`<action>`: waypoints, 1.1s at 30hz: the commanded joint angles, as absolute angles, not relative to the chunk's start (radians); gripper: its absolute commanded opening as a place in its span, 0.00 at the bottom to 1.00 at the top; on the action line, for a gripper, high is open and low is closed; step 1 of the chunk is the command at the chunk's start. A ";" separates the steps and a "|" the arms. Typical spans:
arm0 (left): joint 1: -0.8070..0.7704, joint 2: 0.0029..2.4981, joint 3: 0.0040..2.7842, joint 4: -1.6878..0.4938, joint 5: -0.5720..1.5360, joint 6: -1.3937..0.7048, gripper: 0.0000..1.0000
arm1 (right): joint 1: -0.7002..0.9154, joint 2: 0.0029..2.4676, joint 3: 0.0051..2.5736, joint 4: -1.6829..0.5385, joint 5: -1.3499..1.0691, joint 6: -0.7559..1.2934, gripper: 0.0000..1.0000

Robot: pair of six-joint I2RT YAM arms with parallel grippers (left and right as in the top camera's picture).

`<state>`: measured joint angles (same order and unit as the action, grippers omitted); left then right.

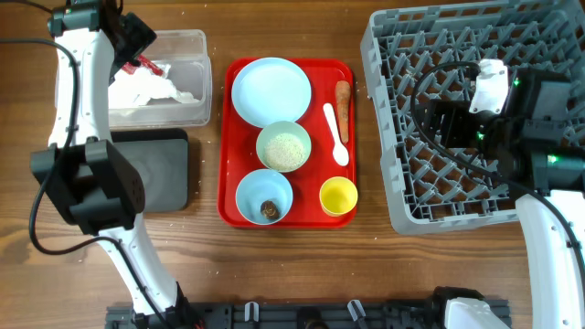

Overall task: Sort waste into correct bins and load items into the dishwasher rack
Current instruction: 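Grasp the red candy wrapper with the left gripper and drop it in the bin, then grasp the rim of the light green rice bowl with the left gripper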

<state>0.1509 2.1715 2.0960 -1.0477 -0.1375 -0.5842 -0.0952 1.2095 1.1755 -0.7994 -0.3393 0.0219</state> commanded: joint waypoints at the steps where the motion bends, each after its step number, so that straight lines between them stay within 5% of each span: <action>1: 0.132 2.005 2.095 -1.075 -0.064 -0.482 0.95 | -0.098 1.212 1.203 -0.793 -0.335 0.029 1.00; 8: -0.106 1.953 2.094 -1.325 0.064 -0.414 0.95 | -0.098 1.212 1.203 -0.787 -0.335 0.030 1.00; 18: -0.442 2.049 2.017 -1.319 0.056 -0.268 0.94 | -0.098 1.221 1.203 -0.789 -0.335 0.029 1.00; 27: -0.649 2.089 1.665 -0.975 0.112 -0.269 0.75 | -0.098 1.221 1.202 -0.806 -0.339 0.030 1.00; 33: -0.664 2.155 1.640 -0.930 0.014 -0.324 0.42 | -0.098 1.221 1.202 -0.809 -0.339 0.030 1.00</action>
